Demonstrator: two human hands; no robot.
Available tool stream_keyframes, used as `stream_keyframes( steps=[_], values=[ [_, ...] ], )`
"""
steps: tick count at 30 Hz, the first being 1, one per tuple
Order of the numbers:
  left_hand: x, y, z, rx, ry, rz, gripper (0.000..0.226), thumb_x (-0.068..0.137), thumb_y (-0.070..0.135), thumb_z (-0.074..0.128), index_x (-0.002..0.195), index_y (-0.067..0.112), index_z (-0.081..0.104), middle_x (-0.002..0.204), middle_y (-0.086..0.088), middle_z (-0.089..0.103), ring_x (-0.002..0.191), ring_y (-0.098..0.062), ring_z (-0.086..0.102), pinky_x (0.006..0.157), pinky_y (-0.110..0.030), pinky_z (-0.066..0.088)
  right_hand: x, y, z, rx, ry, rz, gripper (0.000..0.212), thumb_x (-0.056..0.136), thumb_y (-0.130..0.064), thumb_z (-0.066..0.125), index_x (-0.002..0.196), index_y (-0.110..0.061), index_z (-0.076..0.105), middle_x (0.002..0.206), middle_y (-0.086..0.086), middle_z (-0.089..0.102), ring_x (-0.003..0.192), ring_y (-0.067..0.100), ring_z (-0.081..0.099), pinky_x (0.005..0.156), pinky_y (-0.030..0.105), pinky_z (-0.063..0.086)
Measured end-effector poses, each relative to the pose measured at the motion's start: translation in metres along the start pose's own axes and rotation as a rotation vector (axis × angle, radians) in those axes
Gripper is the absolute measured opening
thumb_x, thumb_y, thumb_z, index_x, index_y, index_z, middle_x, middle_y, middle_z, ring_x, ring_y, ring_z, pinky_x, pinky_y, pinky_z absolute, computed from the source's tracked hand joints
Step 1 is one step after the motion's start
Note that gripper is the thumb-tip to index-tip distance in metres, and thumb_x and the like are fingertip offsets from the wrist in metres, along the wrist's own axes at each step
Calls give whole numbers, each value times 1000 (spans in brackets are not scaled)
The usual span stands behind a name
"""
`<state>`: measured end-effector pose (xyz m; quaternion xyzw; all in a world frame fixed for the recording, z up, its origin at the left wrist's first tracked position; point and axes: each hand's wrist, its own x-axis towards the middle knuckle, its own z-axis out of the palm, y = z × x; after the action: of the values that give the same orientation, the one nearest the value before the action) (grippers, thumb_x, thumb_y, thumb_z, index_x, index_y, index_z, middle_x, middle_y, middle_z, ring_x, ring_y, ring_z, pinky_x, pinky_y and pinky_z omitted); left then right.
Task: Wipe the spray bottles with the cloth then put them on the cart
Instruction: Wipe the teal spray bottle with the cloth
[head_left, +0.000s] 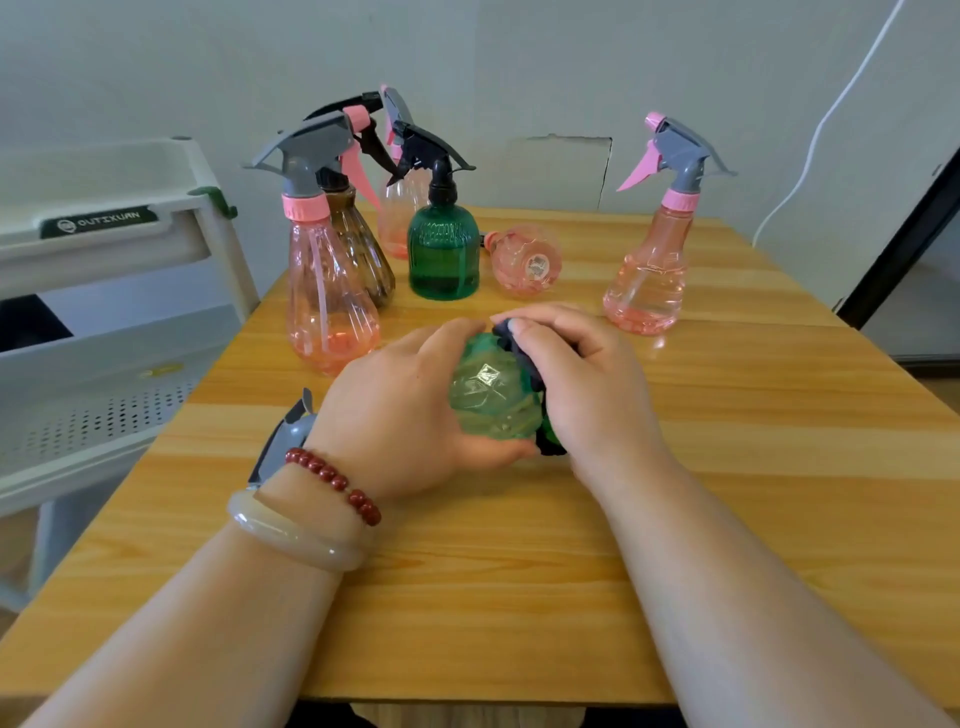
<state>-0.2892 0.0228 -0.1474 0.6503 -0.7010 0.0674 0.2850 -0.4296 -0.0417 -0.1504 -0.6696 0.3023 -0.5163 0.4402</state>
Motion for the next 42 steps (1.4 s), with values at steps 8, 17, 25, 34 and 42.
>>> stream_keyframes(
  steps=[8, 17, 25, 34, 42],
  values=[
    [-5, -8, -6, -65, -148, -128, 105, 49, 84, 58, 139, 32, 48, 120, 8, 63, 104, -14, 61, 87, -30, 51, 0, 9, 7, -162, -37, 136, 19, 93, -31, 57, 85, -40, 73, 97, -15, 74, 101, 6, 66, 94, 35, 52],
    [-4, -10, -3, -73, -106, -117, 104, 50, 88, 54, 137, 32, 49, 112, 10, 65, 98, -13, 64, 82, -32, 54, -6, -2, 5, -149, -86, -36, 27, 95, -15, 60, 87, -37, 73, 93, -17, 74, 97, -2, 65, 87, 23, 51],
    [-5, -11, 1, -85, -52, -73, 99, 51, 87, 51, 130, 28, 56, 95, 13, 62, 85, -13, 63, 68, -25, 47, -12, -4, 6, -112, -126, -178, 24, 93, -11, 57, 93, -27, 74, 99, -8, 74, 104, 4, 66, 93, 24, 50],
    [-4, -7, 1, -75, 174, -19, 94, 60, 82, 54, 128, 18, 61, 106, 1, 71, 87, -14, 68, 73, -22, 48, -15, -6, 10, 87, 25, -61, 27, 98, -14, 53, 100, -33, 72, 103, -12, 73, 100, 4, 67, 84, 30, 55],
    [-7, -6, -2, -124, 197, -9, 98, 60, 82, 56, 131, 15, 60, 112, 2, 69, 93, -5, 59, 83, -20, 45, -3, 3, 15, 14, 68, 140, 28, 102, -23, 49, 91, -36, 71, 92, -15, 74, 93, 5, 68, 85, 30, 51]
  ],
)
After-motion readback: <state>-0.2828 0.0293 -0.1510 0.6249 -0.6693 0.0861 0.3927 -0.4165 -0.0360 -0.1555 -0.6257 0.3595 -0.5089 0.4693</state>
